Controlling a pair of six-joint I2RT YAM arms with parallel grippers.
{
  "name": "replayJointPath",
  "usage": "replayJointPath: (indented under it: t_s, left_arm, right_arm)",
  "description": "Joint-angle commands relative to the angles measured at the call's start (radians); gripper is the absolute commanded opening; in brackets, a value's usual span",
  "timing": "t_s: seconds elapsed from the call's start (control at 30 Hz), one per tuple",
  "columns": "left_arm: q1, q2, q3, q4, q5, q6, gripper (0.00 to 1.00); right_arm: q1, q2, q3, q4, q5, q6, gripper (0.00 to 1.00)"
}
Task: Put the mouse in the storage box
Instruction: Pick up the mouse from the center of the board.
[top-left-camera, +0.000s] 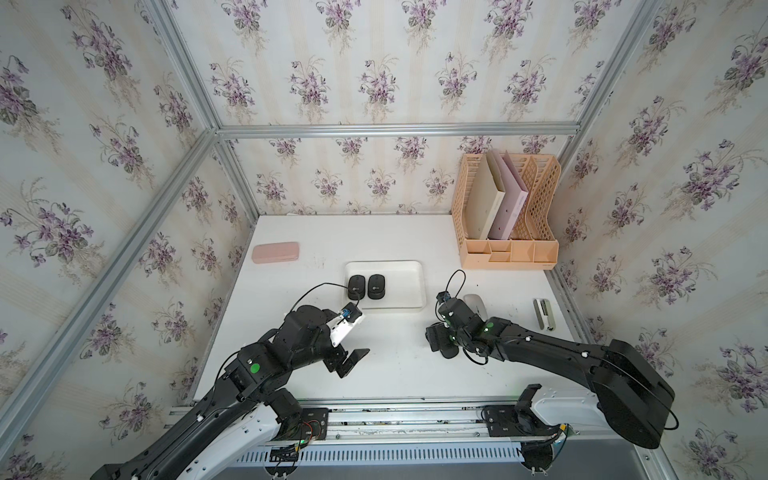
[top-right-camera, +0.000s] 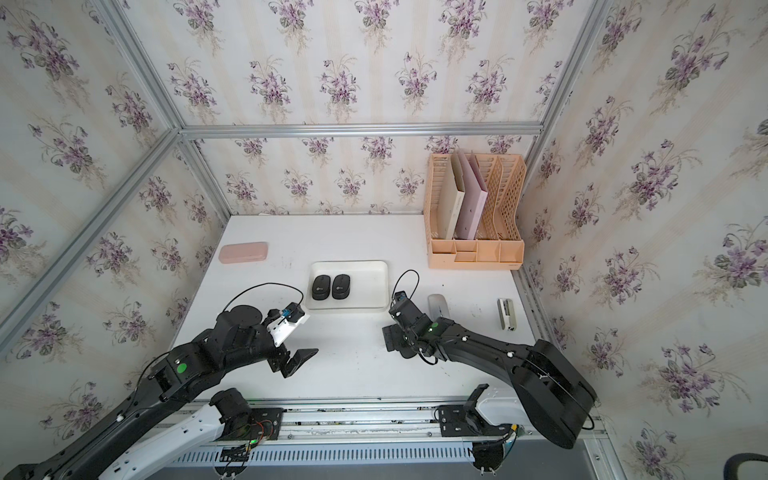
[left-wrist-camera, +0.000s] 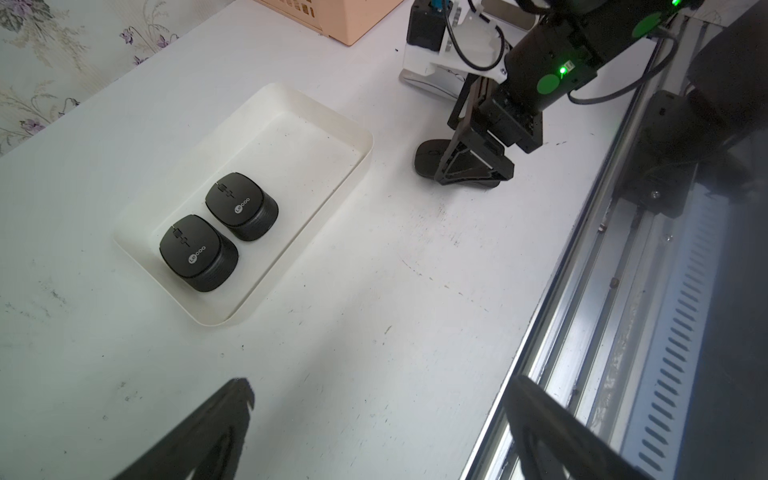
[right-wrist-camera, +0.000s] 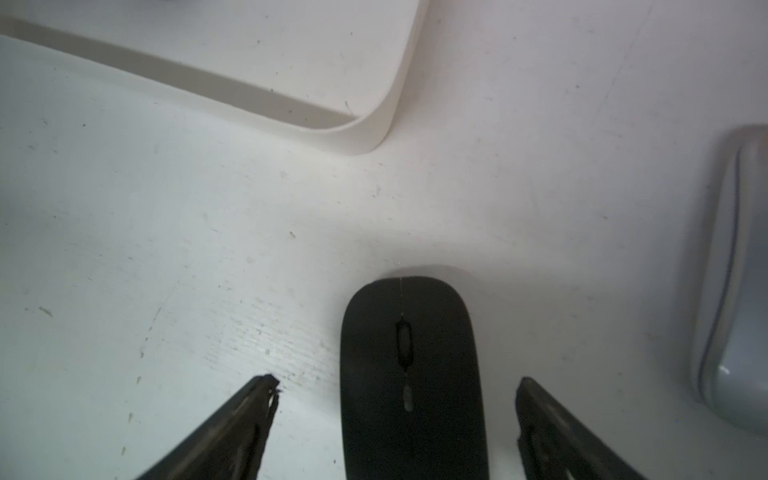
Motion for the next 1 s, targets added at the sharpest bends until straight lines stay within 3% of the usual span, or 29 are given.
replayJointPath:
  t_s: [0.0,0.1,0.27,0.6,0.97]
  left_arm:
    - [0.001,-0.002,0.014,0.026,-0.029,0.016,0.99]
    - [0.001,0.03,0.037,-0.001,-0.076,0.009,0.99]
    - [0.001,0.052,0.039,0.003,-0.061,-0.004,0.99]
    - [0.002,0.017,0.017,0.015,-0.131,-0.012,0.99]
    - [0.002,0.013,0.017,0.015,-0.153,-0.014,0.99]
  right_arm:
    - [-0.002,0.007,-0.002,-0.027,0.026,0.021,0.92]
    - [-0.002,0.024,-0.014,-0.009,0.002,0.019,0.9]
    - [-0.002,0.079,0.006,0.003,-0.009,0.015,0.85]
    - [-0.002,0.138,0.048,-0.02,0.027,0.003,0.6]
    - [-0.003,0.143,0.093,-0.062,0.037,-0.01,0.51]
